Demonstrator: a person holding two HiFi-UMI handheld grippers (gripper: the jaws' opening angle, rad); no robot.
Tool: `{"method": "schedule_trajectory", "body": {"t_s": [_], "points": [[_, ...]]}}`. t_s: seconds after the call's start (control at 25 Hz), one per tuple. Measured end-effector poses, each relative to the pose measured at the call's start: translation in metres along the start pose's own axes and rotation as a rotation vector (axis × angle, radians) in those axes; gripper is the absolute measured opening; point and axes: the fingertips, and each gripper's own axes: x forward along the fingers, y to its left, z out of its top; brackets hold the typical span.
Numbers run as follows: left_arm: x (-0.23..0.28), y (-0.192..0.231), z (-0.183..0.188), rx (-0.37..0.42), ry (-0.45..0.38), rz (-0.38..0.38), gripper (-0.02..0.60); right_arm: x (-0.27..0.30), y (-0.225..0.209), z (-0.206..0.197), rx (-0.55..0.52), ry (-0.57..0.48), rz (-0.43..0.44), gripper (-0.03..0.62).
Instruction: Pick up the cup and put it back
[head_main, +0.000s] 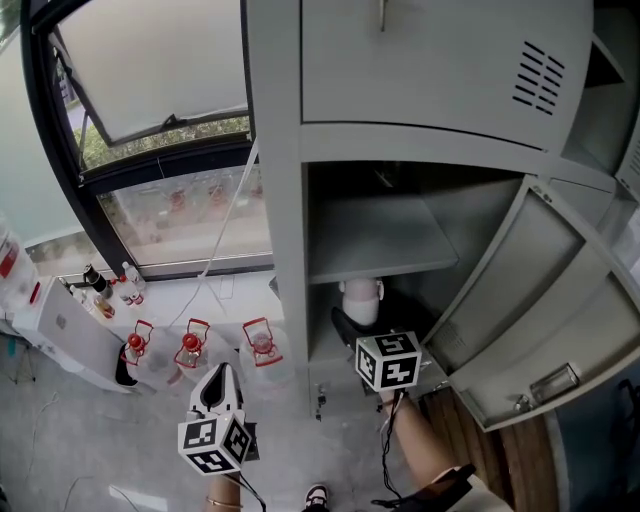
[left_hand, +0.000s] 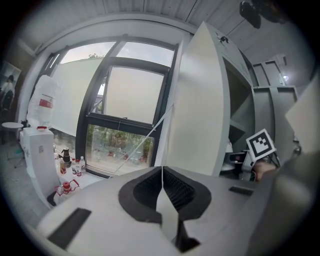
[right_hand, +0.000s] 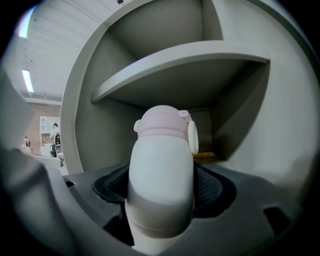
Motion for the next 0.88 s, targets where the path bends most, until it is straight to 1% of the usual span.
{"method": "schedule_trajectory", "body": {"t_s": [0.4, 0.52, 0.68, 0.88], "points": [[0.004, 0.019, -0.012, -0.005, 0.026, 0.020, 0.011, 0.031, -0.001, 0.002, 0.005, 0.032, 0.005, 0.345], [0.006, 0.021, -0.015, -0.006, 0.033, 0.021, 0.011, 0.038, -0.006, -0.004, 0.010, 0.063, -0.009, 0.345], [0.006, 0.024, -0.020, -0.009, 0.042, 0.025, 0.011, 0.041, -0.008, -0.010, 0.006, 0.094, -0.017, 0.345], [0.007, 0.023, -0.023, -0.013, 0.049, 0.020, 0.011, 0.041, -0.008, -0.013, 0.013, 0.097, -0.017, 0.345]]}}
